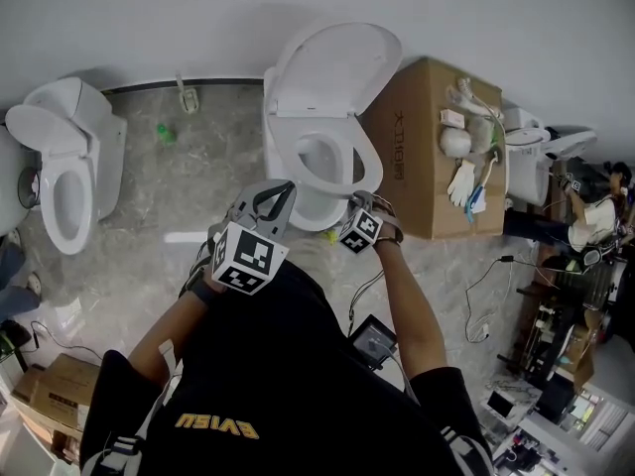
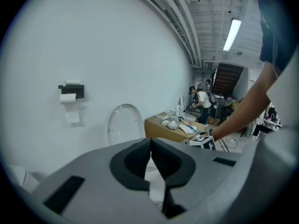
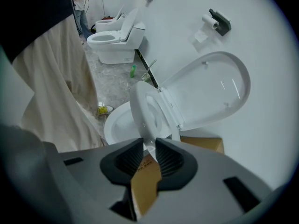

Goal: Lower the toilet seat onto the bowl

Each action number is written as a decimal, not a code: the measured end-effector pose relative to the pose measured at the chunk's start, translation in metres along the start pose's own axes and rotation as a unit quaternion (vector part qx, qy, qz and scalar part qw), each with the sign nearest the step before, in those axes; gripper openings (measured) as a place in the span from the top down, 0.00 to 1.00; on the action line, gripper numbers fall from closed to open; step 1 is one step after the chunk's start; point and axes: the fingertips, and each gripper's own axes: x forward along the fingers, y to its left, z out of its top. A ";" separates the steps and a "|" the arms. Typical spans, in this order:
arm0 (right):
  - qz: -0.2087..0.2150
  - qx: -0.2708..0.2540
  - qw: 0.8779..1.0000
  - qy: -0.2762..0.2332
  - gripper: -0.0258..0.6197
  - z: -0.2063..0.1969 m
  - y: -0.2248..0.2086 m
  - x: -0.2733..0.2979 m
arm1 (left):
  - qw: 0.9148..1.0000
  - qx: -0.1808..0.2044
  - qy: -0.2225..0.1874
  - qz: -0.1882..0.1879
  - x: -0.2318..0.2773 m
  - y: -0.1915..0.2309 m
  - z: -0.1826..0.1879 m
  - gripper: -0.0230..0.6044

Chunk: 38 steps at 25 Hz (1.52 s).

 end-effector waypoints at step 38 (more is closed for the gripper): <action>0.077 0.005 0.997 0.032 0.94 -0.033 0.089 0.051 | 0.998 0.005 0.045 -0.039 0.041 -0.021 -0.017 0.94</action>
